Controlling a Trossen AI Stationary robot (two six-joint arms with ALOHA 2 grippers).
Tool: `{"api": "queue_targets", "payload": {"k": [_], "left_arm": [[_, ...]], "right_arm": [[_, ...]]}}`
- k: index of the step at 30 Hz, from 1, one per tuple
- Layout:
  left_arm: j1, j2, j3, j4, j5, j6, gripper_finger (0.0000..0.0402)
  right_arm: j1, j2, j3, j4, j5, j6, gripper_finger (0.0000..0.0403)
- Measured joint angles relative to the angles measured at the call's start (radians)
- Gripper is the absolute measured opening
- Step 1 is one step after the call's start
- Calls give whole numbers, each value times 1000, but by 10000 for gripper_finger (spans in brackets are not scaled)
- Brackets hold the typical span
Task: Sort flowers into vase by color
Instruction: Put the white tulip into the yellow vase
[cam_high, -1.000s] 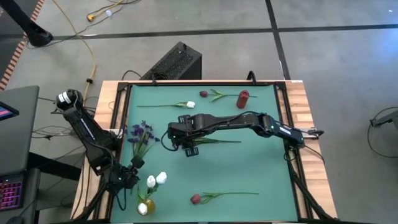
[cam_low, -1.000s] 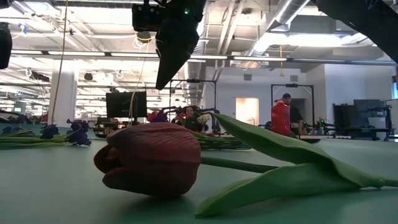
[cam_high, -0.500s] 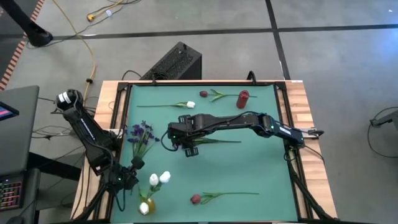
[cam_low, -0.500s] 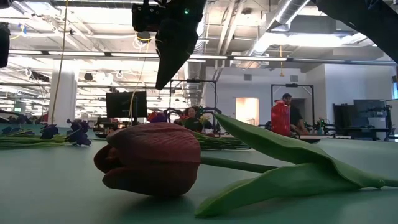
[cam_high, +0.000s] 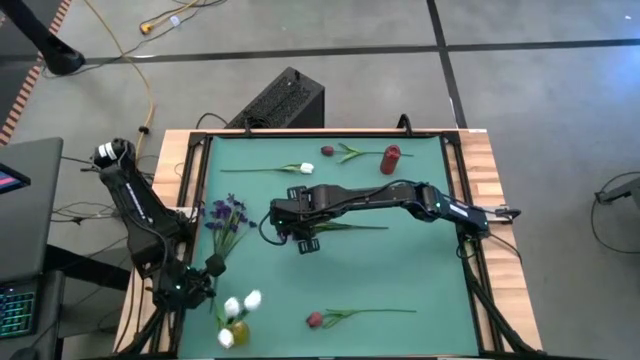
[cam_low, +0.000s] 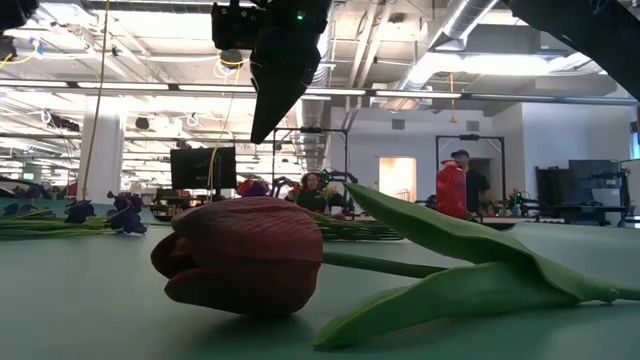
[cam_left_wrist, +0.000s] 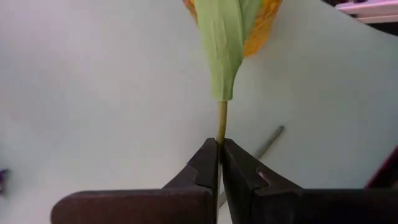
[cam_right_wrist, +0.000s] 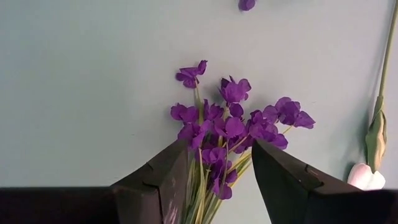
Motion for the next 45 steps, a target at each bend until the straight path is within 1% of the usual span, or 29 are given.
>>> {"api": "queue_targets", "payload": {"k": [6, 9, 14, 17, 19, 22, 25, 26, 30, 34, 40, 43, 45], "left_arm": [[-28, -12, 44, -22, -8, 25, 0], [-46, -17, 87, -36, -20, 56, 0], [-80, -39, 179, -33, -74, 118, 0], [-104, -61, 234, -16, -115, 112, 0], [-120, -86, 259, 29, -135, 93, 0], [-145, -126, 267, 159, -140, 118, 0], [-171, -146, 267, 288, -140, 170, 0], [-178, -147, 267, 327, -141, 191, 0], [-203, -146, 220, 515, -150, 249, 0], [-211, -147, 145, 720, -211, 262, 0], [-212, -129, -40, 1097, -273, 260, 0], [-212, -127, -101, 1230, -295, 269, 0], [-212, -127, -124, 1269, -301, 271, 0]], "right_arm": [[0, 0, 0, 0, 0, 0, 205], [0, 0, 0, 0, 0, 0, 205], [0, 0, 0, 0, 0, 12, 205], [0, 0, 0, 0, 0, 52, 205], [0, 0, 0, 0, 0, 95, 205], [0, 0, 0, 0, 0, 176, 205], [0, 0, 0, -7, 0, 335, 205], [-2, 0, 0, -14, 0, 360, 205], [-8, 0, 0, -61, 5, 338, 204], [-5, 0, 0, -65, 30, 262, 199], [-5, 0, 0, -107, 84, 248, 175], [-6, 0, 0, -122, 89, 233, 163], [-4, 0, 0, -154, 124, 226, 154]]}}
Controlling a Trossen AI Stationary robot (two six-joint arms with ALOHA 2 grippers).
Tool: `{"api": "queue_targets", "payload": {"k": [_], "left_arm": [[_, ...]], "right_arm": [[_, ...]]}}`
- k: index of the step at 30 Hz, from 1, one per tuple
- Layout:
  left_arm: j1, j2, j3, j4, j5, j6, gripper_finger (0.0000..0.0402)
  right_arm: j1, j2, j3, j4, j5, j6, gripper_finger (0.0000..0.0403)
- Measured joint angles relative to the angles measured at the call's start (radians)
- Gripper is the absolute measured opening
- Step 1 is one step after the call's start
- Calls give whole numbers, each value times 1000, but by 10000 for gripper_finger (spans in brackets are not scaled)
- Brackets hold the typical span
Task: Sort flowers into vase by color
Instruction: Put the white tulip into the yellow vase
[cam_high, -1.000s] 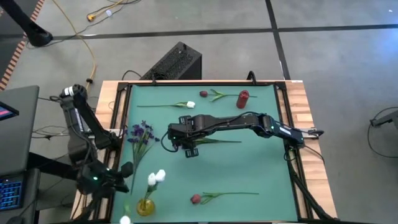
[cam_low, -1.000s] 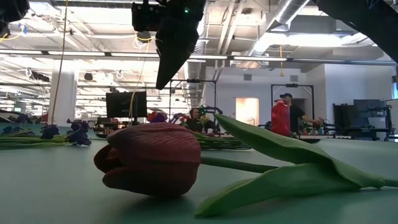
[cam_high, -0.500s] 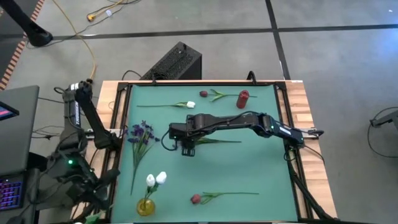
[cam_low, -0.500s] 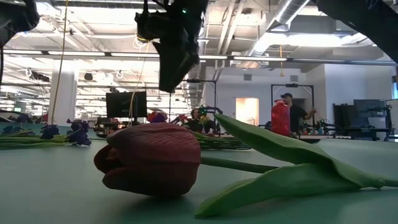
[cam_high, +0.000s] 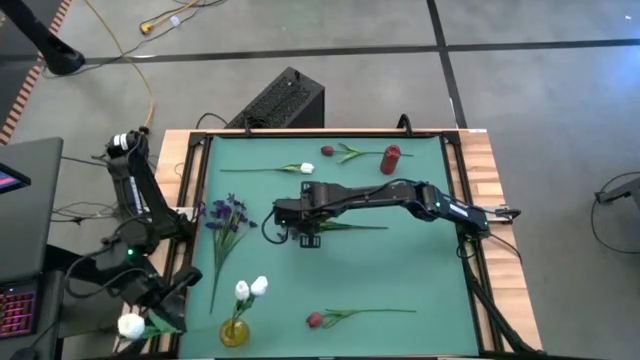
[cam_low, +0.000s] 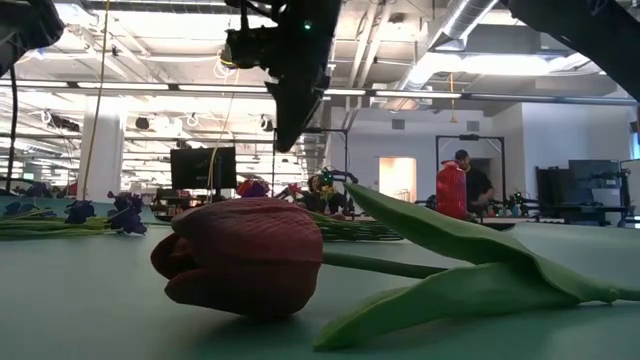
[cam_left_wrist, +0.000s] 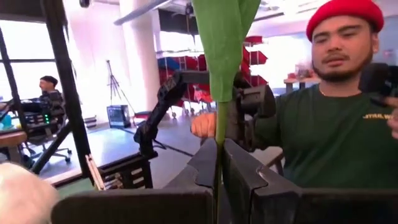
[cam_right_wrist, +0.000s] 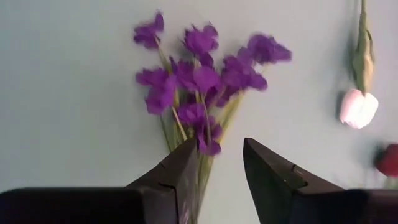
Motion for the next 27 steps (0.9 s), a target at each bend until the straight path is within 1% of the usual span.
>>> {"api": "queue_targets", "payload": {"k": [3, 6, 8, 10, 12, 14, 17, 19, 21, 23, 25, 27], "left_arm": [[4, 23, -30, 61, -12, -16, 0], [5, 71, -43, 134, -15, -42, 0], [-2, 113, -43, 168, -16, -44, 0], [-2, 161, -43, 222, -22, -38, 0], [-1, 206, -43, 264, -32, -38, 0], [0, 239, -43, 301, -43, -25, 0], [-1, 255, -43, 333, -52, 3, 0], [-1, 256, -43, 317, -61, -1, 0], [-1, 256, -43, 306, -82, -8, 0], [-1, 256, -43, 302, -97, -6, 0], [0, 256, -43, 295, -108, 0, 0], [0, 256, -43, 288, -111, 1, 0]], "right_arm": [[7, -6, -1, -35, 106, 6, 129], [13, -59, -49, -8, 124, 13, 86], [14, -121, -120, 41, 127, 17, 53], [14, -202, -232, 121, 132, 35, 22], [14, -295, -389, 247, 133, 60, 16], [19, -399, -568, 428, 134, 71, 24], [34, -537, -797, 713, 133, 99, 43], [53, -602, -915, 885, 131, 113, 45], [75, -648, -1012, 1050, 124, 102, 39], [97, -672, -1079, 1190, 115, 60, 30], [117, -686, -1114, 1286, 111, 11, 22], [132, -685, -1125, 1335, 110, -16, 19]]}}
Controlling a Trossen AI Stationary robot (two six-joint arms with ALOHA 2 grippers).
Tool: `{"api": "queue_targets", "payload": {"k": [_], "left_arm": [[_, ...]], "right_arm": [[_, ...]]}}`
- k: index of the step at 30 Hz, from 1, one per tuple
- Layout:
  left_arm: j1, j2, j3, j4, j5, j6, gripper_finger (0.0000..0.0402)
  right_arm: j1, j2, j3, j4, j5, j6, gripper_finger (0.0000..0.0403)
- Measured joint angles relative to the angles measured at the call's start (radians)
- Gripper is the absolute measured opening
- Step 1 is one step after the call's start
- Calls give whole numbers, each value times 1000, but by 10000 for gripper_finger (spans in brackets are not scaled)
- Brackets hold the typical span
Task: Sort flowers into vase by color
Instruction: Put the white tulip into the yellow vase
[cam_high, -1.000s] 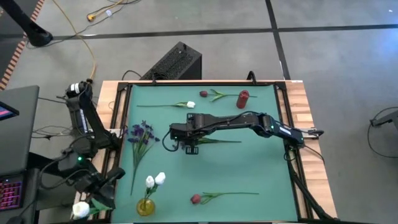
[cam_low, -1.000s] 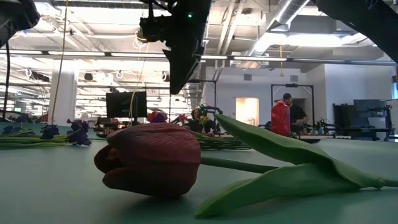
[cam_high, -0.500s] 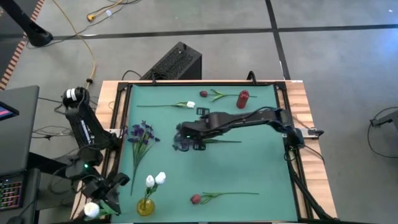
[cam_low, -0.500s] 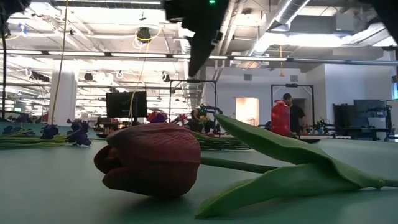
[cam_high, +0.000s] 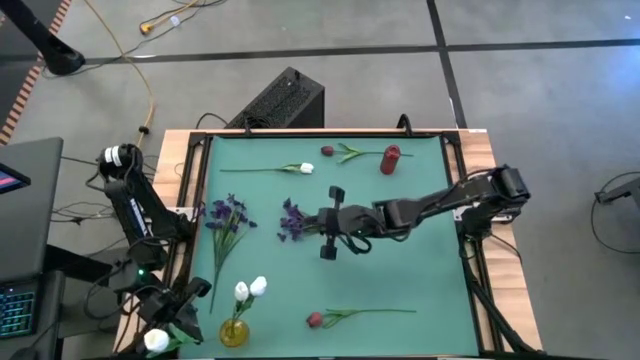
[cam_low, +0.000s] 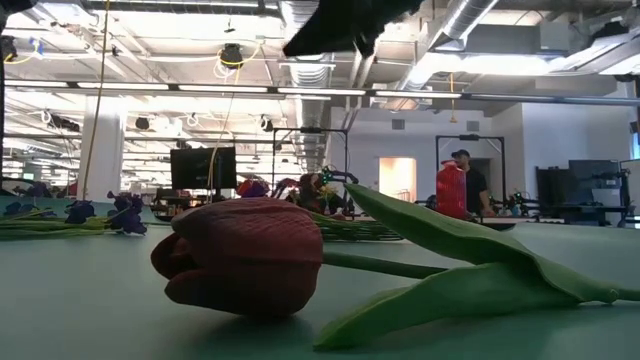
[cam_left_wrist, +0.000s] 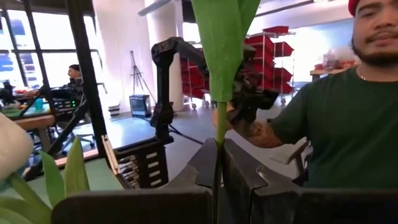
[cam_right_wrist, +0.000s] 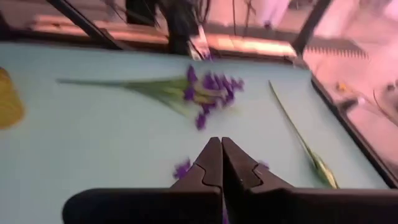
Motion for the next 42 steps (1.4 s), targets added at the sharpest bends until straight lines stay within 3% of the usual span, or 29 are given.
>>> {"api": "queue_targets", "payload": {"k": [7, 20, 32, 42], "left_arm": [[0, 0, 0, -31, -33, -49, 0], [1, 49, 0, -73, -150, -175, 0], [2, 92, 0, -99, -163, -211, 1], [2, 90, 0, -105, -199, -247, 65]], "right_arm": [[15, 6, 0, 4, 0, -21, 41], [7, 7, 0, 8, 0, -28, 30], [7, 7, 0, 7, 0, -28, 26], [7, 7, 0, 7, 0, -28, 30]]}}
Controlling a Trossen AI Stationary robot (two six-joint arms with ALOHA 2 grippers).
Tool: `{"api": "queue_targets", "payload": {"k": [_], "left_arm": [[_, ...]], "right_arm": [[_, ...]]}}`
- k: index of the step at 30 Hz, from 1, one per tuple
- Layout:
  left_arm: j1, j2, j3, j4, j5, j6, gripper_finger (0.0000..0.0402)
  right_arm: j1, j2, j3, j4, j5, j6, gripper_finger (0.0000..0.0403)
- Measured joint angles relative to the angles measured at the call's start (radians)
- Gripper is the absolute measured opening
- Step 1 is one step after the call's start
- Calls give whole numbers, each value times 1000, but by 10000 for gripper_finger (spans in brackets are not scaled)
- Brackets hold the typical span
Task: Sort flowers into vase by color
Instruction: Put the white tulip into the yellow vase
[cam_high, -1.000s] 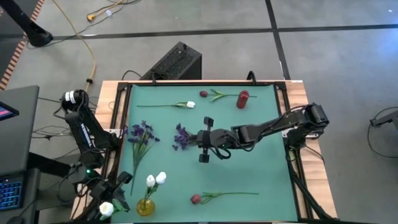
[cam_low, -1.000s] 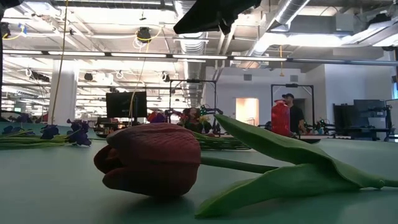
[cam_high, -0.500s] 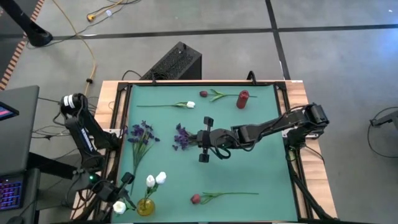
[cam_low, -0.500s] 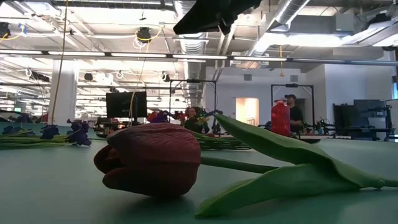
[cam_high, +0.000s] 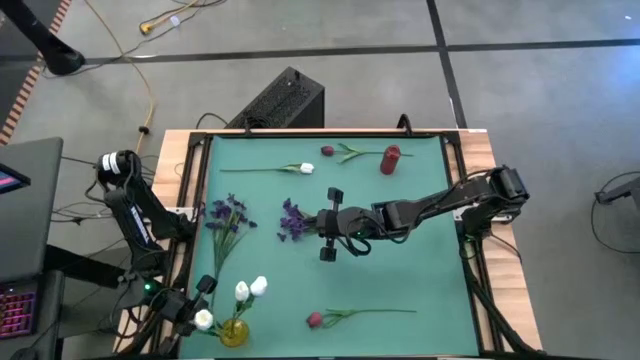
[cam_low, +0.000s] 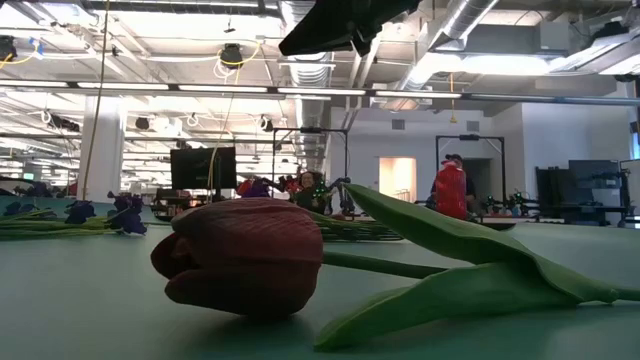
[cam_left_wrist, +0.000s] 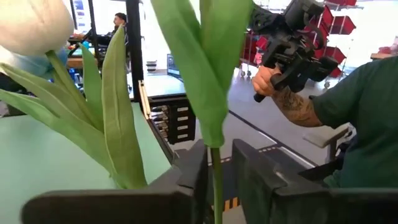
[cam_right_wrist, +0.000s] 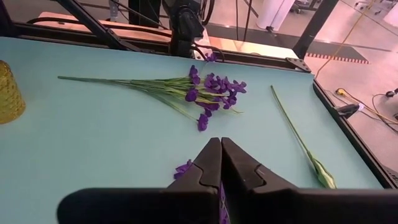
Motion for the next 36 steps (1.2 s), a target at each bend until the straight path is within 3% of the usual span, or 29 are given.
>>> {"api": "queue_targets", "payload": {"k": [6, 12, 21, 26, 36], "left_arm": [[-4, -16, 0, -46, 0, -23, 113], [-5, -122, 1, -253, 0, -154, 140], [5, -318, 1, -711, 64, -460, 144], [37, -372, 1, -805, 166, -516, 144], [190, -408, 156, -1240, 159, -630, 144]], "right_arm": [[0, 0, 0, -3, 0, 0, 30], [0, 0, 0, -8, 0, 0, 31], [0, 0, 0, -8, -1, 0, 31], [0, 0, 0, -8, -1, 0, 31], [0, 0, 0, -10, -1, 0, 31]]}}
